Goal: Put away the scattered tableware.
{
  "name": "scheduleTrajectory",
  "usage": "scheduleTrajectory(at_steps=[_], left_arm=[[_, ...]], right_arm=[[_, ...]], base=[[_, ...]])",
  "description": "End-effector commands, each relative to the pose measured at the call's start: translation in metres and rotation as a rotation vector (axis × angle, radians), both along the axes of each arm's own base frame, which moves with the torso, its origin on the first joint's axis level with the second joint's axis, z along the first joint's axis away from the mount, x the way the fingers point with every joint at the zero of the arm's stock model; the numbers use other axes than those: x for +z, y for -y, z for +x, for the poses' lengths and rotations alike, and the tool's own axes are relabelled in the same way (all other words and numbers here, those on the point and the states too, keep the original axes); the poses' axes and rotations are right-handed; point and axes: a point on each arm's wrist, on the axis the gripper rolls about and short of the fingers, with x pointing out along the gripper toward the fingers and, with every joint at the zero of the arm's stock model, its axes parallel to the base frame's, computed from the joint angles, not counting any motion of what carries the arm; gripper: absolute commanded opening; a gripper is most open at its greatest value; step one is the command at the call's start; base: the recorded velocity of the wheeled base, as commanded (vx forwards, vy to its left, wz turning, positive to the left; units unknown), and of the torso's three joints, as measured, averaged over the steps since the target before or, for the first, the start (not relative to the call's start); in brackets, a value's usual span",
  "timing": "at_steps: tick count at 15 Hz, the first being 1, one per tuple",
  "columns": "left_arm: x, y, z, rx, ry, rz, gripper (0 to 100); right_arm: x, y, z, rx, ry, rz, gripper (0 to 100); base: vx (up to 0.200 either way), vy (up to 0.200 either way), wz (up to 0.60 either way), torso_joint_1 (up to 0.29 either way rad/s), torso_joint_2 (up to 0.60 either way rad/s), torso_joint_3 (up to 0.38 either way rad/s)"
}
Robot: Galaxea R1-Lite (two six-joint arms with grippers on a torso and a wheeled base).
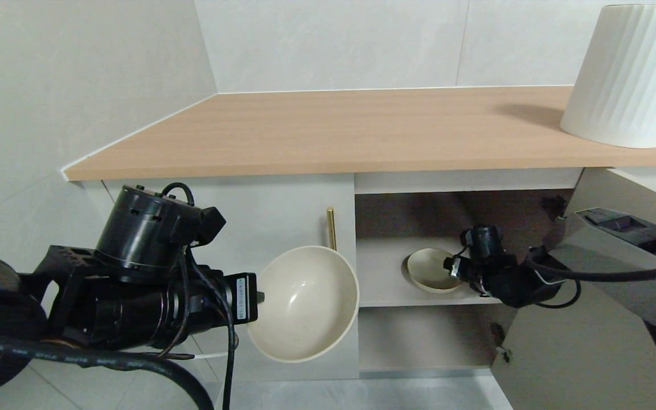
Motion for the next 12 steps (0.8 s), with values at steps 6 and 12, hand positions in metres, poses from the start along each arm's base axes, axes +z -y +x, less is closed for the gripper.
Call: scheduleTrajectory(at_steps=[6, 12], left_arm=[[-0.014, 0.025, 0.0, -0.134, -0.01, 0.094, 0], [-0.06, 0.053, 0.017, -0.072, -0.069, 0.297, 0]], right_arm=[[0.111, -0.035, -0.108, 0.334, 0.065, -0.022, 100], [0.169, -0.064, -0.204, 0.671, -0.063, 0.019, 100]], base=[[0.0, 0.0, 0.0, 0.0, 0.0, 0.0], [0.0, 0.0, 0.0, 0.0, 0.0, 0.0]])
